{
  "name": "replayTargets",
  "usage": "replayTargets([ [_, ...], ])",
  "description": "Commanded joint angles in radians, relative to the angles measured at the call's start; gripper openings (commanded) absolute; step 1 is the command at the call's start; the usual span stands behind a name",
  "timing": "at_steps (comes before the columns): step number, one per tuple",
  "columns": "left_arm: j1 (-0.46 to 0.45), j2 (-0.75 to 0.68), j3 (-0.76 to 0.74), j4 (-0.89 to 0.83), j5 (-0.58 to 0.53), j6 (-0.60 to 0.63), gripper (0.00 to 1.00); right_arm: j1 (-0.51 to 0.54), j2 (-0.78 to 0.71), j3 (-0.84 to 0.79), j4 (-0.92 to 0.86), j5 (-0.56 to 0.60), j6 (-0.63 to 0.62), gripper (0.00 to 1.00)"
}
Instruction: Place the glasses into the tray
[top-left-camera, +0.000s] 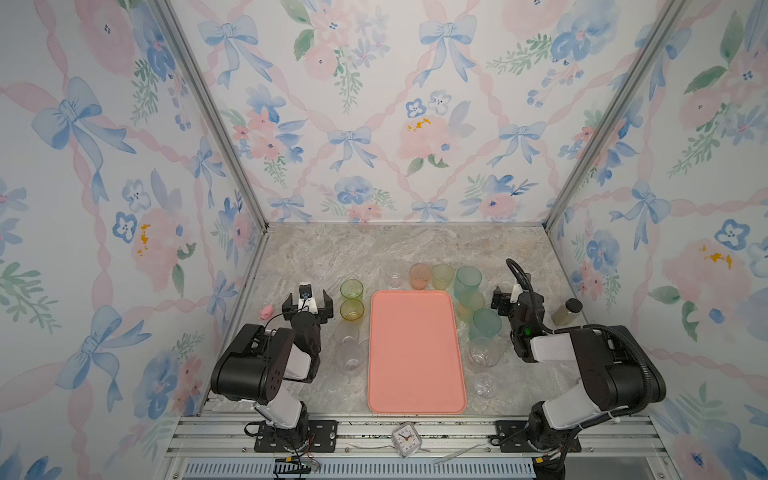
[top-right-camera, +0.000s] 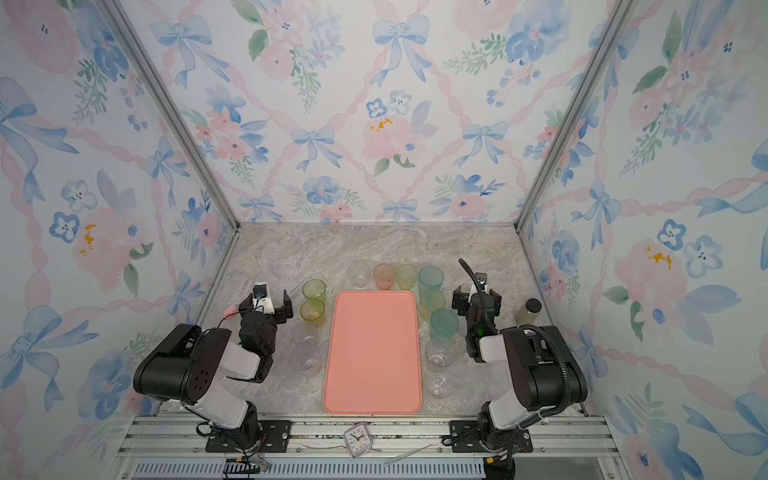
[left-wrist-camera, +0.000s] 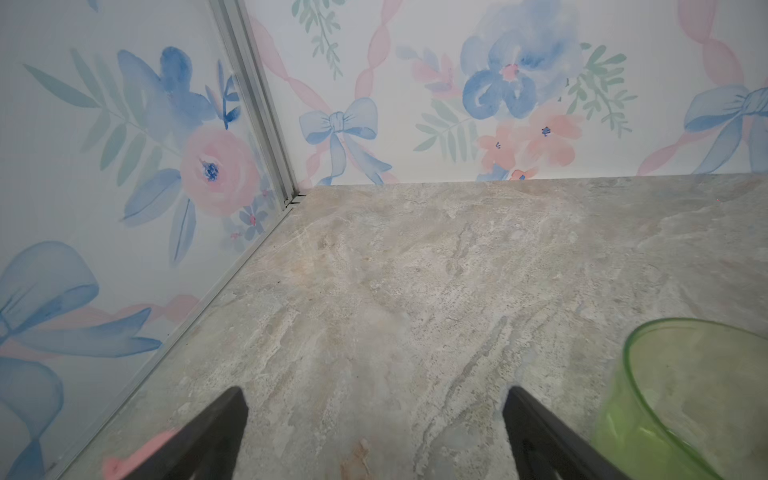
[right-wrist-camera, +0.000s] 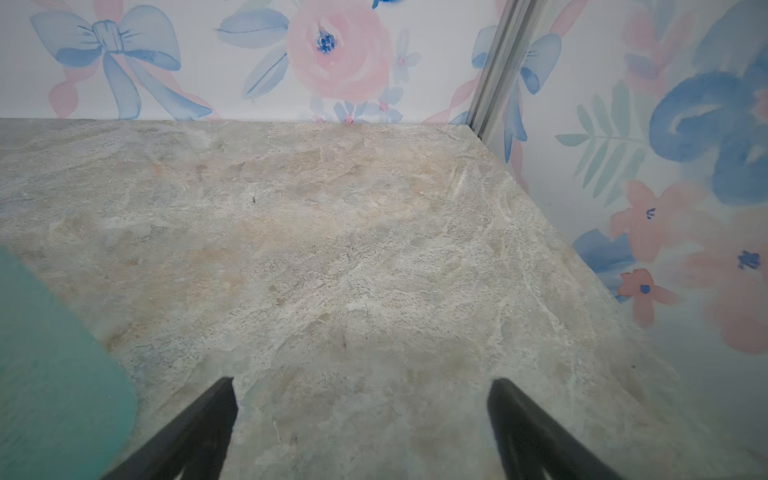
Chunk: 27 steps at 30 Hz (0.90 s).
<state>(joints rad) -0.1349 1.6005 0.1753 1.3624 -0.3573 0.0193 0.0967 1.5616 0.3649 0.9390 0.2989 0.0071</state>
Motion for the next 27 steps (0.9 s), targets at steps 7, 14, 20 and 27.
replayTargets([
  [7, 0.006, -0.007, 0.017, -0.004, 0.012, -0.001, 0.98, -0.008, -0.011, 0.014, -0.002, -0.008, 0.011, 0.97],
  [14, 0.008, -0.008, 0.019, -0.008, 0.015, -0.001, 0.98, -0.01, -0.011, 0.016, -0.006, -0.009, 0.01, 0.97],
  [20, 0.008, -0.008, 0.02, -0.008, 0.015, -0.002, 0.95, -0.009, -0.011, 0.016, -0.005, -0.009, 0.01, 0.97],
  [27, 0.011, -0.024, 0.02, -0.02, 0.019, -0.002, 0.79, -0.011, -0.017, 0.021, -0.017, 0.003, 0.015, 0.9],
])
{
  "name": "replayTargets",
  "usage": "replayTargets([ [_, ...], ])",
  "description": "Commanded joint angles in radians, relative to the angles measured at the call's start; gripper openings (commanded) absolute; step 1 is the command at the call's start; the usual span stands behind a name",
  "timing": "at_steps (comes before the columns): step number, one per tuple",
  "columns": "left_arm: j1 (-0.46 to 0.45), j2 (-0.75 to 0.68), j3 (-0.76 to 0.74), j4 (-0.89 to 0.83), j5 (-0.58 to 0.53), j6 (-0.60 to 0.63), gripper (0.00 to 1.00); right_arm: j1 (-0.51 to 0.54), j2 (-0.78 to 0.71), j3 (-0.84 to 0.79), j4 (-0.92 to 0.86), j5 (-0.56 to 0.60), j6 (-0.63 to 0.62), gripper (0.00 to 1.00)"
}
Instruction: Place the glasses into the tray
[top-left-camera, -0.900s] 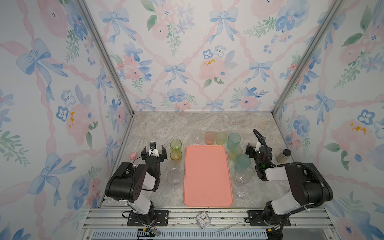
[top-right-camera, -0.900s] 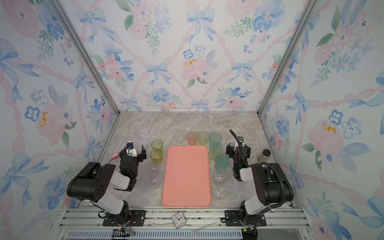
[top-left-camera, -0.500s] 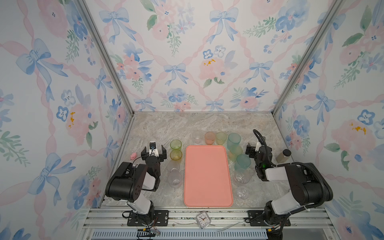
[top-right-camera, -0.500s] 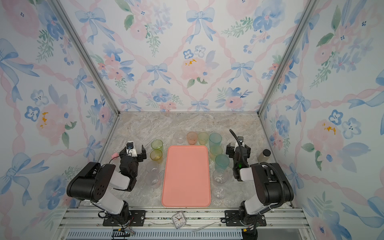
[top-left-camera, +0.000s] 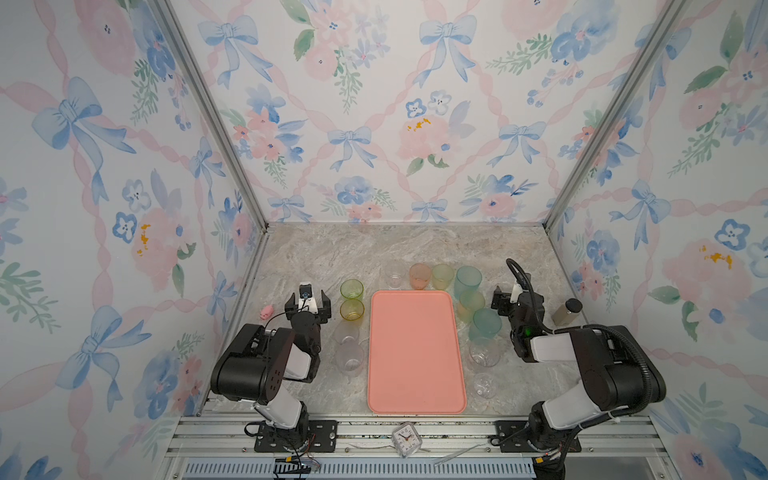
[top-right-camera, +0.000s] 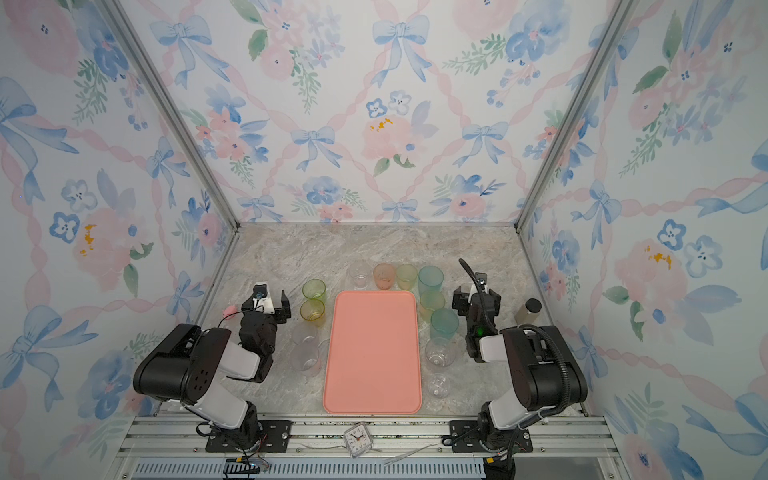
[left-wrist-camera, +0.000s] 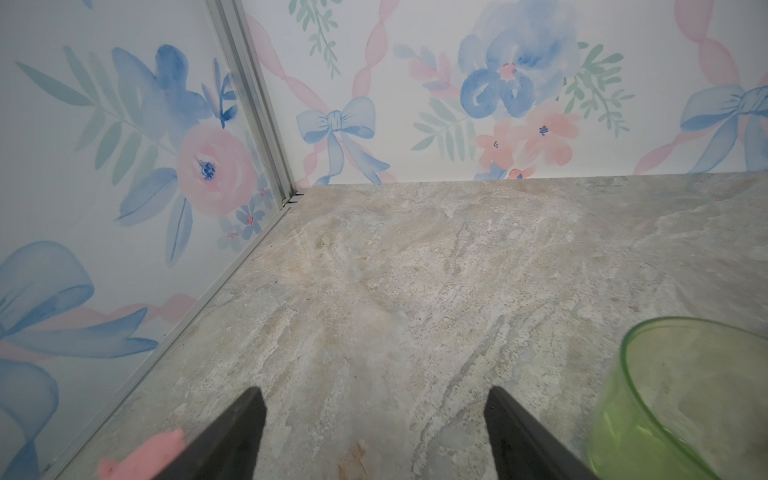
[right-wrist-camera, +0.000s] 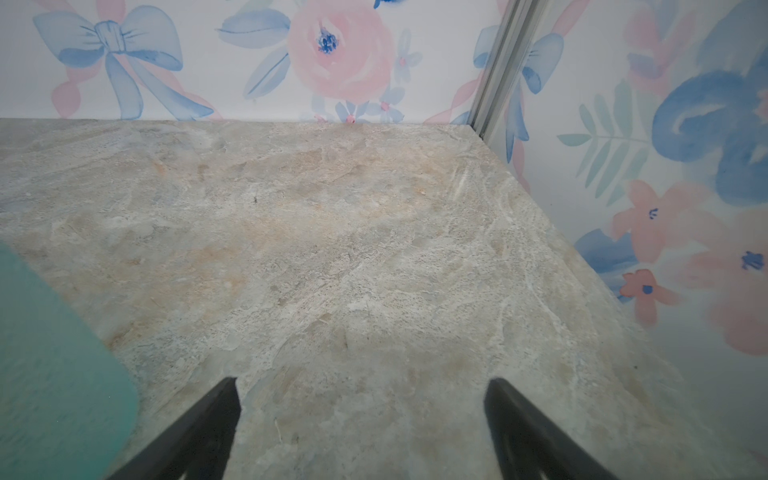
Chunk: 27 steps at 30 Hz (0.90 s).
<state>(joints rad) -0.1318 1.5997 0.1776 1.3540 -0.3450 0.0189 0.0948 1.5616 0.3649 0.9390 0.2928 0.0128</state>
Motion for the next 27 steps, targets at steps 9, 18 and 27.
replayTargets([
  [9, -0.182, -0.43, 0.17, -0.523, -0.259, 0.069, 0.67, -0.027, -0.277, 0.059, -0.297, 0.069, 0.053, 0.87],
  [18, -0.394, -0.754, 0.329, -1.096, -0.303, -0.255, 0.61, -0.029, -0.561, 0.419, -1.146, -0.071, 0.162, 0.88],
  [27, -0.43, -0.633, 0.492, -1.361, -0.342, -0.269, 0.55, 0.029, -0.34, 0.806, -1.569, -0.297, 0.225, 0.62],
])
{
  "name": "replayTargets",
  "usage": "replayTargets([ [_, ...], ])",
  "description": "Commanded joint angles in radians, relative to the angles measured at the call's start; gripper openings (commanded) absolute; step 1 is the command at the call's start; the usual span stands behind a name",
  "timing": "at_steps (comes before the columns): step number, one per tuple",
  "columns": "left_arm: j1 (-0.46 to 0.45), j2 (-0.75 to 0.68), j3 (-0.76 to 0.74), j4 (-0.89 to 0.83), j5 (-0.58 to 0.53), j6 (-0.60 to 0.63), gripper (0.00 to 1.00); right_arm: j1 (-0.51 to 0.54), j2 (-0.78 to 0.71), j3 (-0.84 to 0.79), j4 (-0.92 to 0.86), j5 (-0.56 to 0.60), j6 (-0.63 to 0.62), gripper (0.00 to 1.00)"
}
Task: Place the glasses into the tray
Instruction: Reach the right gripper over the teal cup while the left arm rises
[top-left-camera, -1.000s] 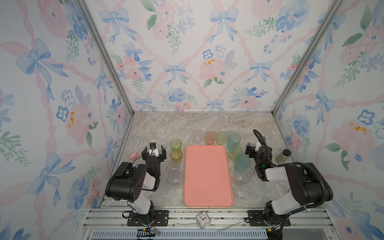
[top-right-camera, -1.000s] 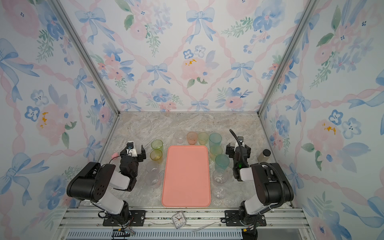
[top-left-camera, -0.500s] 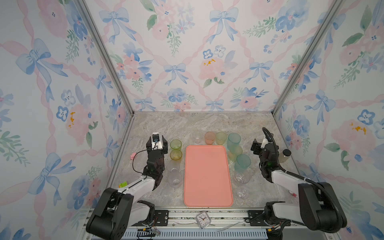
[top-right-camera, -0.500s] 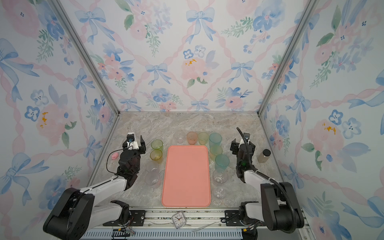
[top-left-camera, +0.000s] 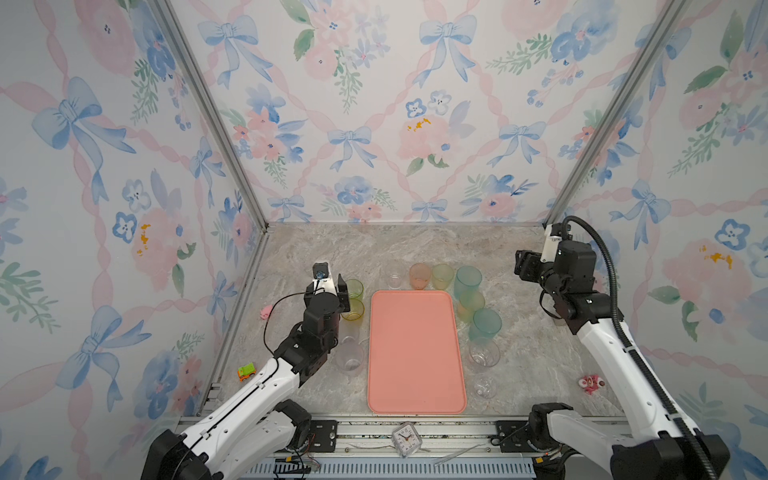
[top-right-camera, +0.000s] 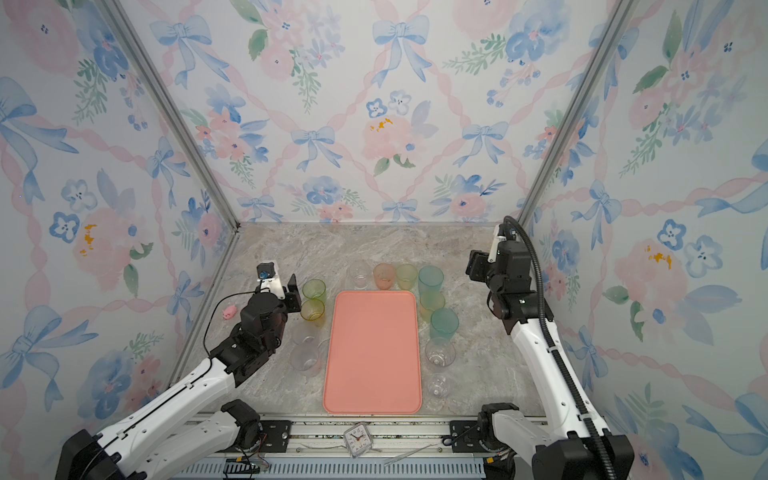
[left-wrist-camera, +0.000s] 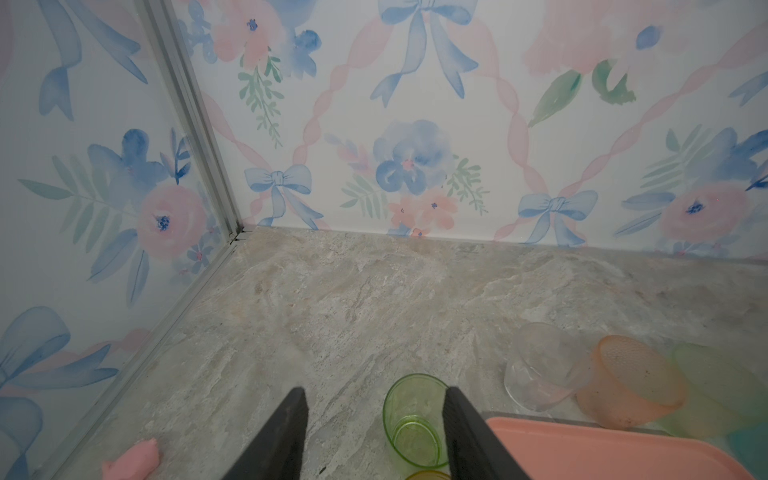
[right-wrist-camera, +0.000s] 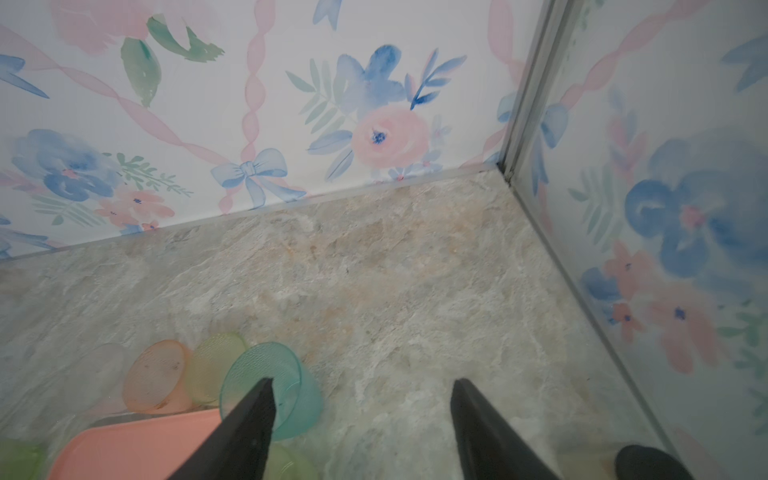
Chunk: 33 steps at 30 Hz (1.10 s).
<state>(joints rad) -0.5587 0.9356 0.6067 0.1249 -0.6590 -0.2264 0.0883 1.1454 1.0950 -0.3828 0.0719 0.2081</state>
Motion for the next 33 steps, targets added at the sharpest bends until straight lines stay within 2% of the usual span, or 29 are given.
replayTargets([
  [1, -0.003, 0.047, 0.076, -0.144, -0.023, -0.022, 0.56, 0.065, 0.113, 0.115, -0.279, -0.048, 0.023, 0.57],
  [5, 0.019, 0.065, 0.089, -0.157, 0.049, -0.036, 0.58, 0.13, 0.234, 0.218, -0.364, 0.024, 0.0, 0.4],
  [9, 0.124, 0.065, 0.095, -0.191, 0.228, -0.085, 0.54, 0.15, 0.333, 0.285, -0.414, 0.026, -0.003, 0.34],
  [11, 0.158, 0.068, 0.1, -0.206, 0.27, -0.096, 0.52, 0.152, 0.364, 0.298, -0.417, 0.025, 0.001, 0.34],
  [19, 0.17, 0.103, 0.12, -0.223, 0.3, -0.093, 0.51, 0.15, 0.477, 0.341, -0.403, 0.002, 0.002, 0.29],
  [33, 0.175, 0.152, 0.121, -0.224, 0.296, -0.083, 0.51, 0.136, 0.639, 0.429, -0.379, -0.05, 0.001, 0.27],
])
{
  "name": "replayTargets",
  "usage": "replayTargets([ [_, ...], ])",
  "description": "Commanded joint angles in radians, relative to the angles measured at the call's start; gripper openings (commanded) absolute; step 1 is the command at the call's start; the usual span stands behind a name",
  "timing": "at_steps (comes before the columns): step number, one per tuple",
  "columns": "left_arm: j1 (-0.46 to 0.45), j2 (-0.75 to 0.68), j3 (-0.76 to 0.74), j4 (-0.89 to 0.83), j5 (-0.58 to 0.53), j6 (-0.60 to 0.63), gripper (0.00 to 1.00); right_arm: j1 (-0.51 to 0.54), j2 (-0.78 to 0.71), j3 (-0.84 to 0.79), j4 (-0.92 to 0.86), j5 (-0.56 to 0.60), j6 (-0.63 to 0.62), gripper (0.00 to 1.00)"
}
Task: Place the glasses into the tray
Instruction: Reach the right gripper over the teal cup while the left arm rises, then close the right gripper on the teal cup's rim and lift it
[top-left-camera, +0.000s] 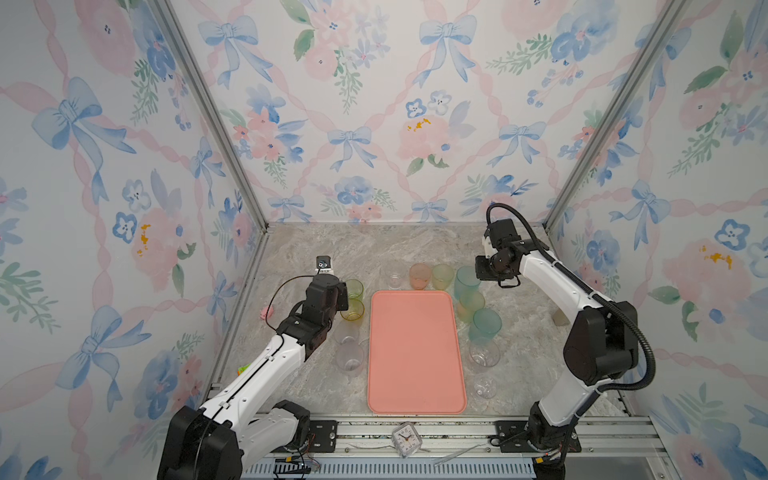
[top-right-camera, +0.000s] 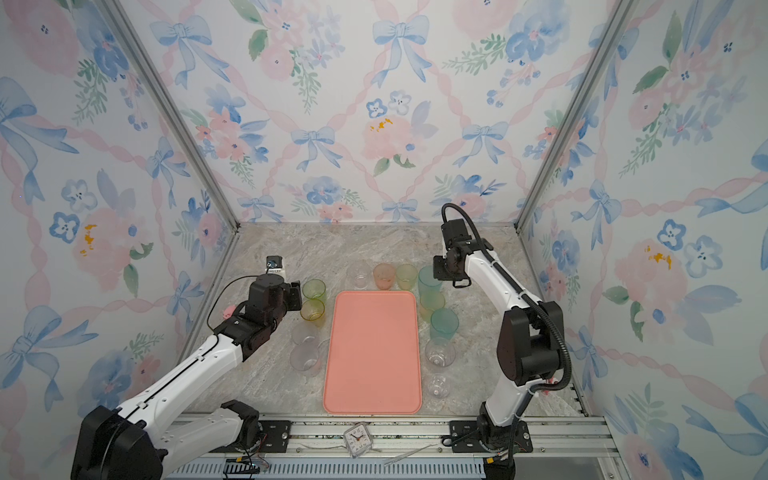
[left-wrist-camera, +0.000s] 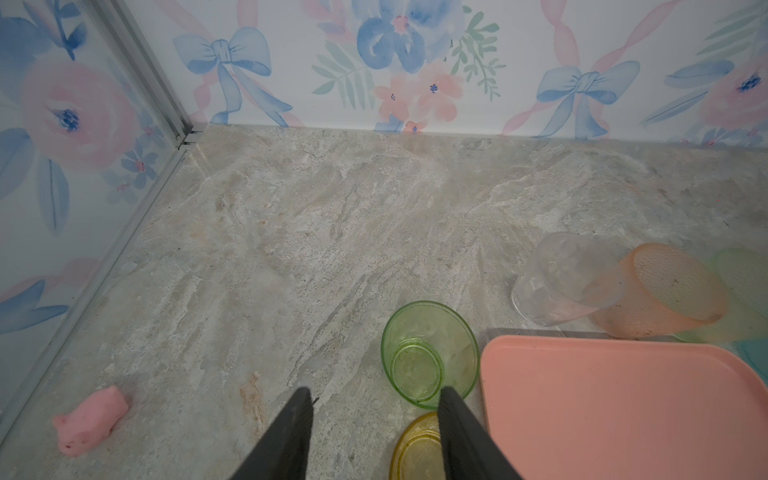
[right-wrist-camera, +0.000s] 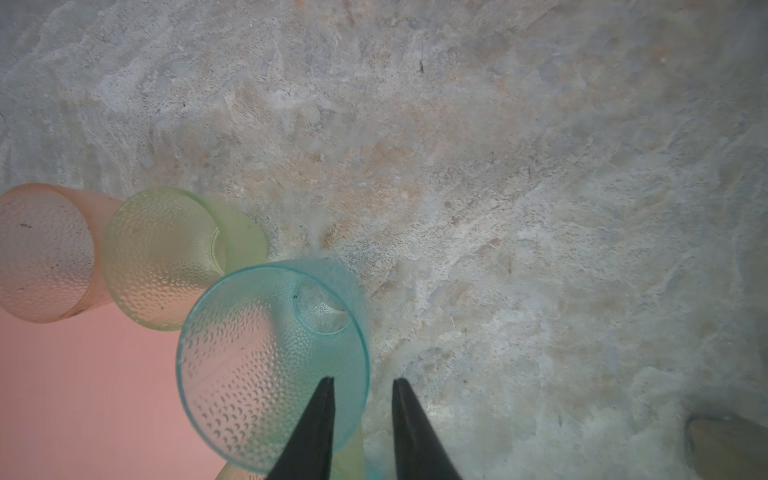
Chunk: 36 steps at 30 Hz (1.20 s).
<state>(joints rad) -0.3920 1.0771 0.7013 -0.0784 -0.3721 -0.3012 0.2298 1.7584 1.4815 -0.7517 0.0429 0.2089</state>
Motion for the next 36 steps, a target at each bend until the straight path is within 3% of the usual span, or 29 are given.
replayTargets([
  [1, 0.009, 0.015, 0.027, -0.019, 0.008, -0.006, 0.51, -0.005, 0.035, 0.047, -0.011, -0.021, 0.002, 0.27],
  [19, 0.025, 0.057, 0.063, -0.018, 0.014, 0.01, 0.49, 0.005, 0.113, 0.091, -0.029, -0.002, -0.011, 0.22],
  [36, 0.028, 0.057, 0.055, -0.016, 0.03, 0.017, 0.46, 0.034, 0.11, 0.091, -0.035, 0.108, -0.042, 0.04],
])
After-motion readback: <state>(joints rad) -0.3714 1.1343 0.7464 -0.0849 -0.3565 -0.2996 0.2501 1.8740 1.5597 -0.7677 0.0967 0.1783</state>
